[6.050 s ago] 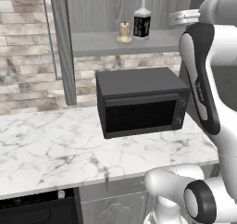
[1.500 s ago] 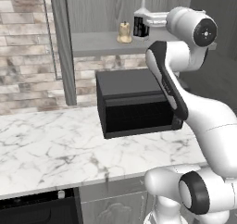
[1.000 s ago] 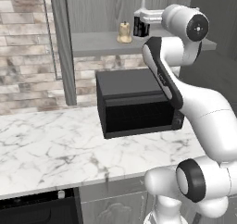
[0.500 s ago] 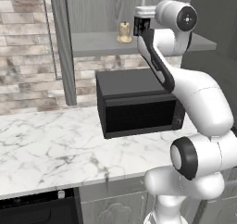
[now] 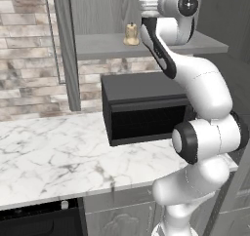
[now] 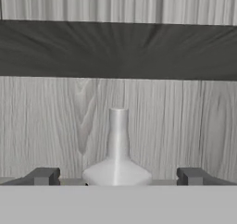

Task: Get the candle and the liquor from the cabinet and move them to the dining counter.

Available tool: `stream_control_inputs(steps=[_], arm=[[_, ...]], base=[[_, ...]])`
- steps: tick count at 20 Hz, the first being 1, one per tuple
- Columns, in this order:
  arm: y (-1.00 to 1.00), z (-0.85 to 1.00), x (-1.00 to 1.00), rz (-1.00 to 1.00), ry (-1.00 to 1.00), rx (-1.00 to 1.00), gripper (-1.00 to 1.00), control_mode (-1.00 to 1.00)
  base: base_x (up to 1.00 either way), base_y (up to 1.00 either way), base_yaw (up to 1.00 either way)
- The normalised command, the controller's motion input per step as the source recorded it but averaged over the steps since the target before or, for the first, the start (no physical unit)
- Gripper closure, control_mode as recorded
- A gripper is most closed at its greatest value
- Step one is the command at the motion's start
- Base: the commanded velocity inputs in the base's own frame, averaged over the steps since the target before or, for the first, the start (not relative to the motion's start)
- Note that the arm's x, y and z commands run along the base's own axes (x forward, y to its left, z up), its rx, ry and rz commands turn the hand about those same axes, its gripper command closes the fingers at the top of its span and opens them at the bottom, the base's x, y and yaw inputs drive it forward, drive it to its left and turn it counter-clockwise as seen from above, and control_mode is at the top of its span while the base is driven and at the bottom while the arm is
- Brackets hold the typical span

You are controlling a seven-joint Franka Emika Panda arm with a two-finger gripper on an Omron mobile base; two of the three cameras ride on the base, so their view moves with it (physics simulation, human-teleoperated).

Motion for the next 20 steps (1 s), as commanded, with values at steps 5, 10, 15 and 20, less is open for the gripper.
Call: stream_control_inputs(steps=[5, 10, 15, 20], arm=[[0.0, 0.11, 0.34, 0.0, 0.04, 0.0, -1.0, -1.0], [0.0, 0.0, 0.02, 0.0, 0.0, 0.0, -1.0, -1.0], [0.0, 0.0, 0.09, 0.0, 0.0, 0.0, -1.0, -1.0], [0.0, 0.0, 0.14, 0.0, 0.0, 0.0, -1.0, -1.0]], base=[[0.0, 0.0, 0.0], [0.0, 0.0, 0.0], [0.0, 0.0, 0.0], [0.0, 0.0, 0.0]])
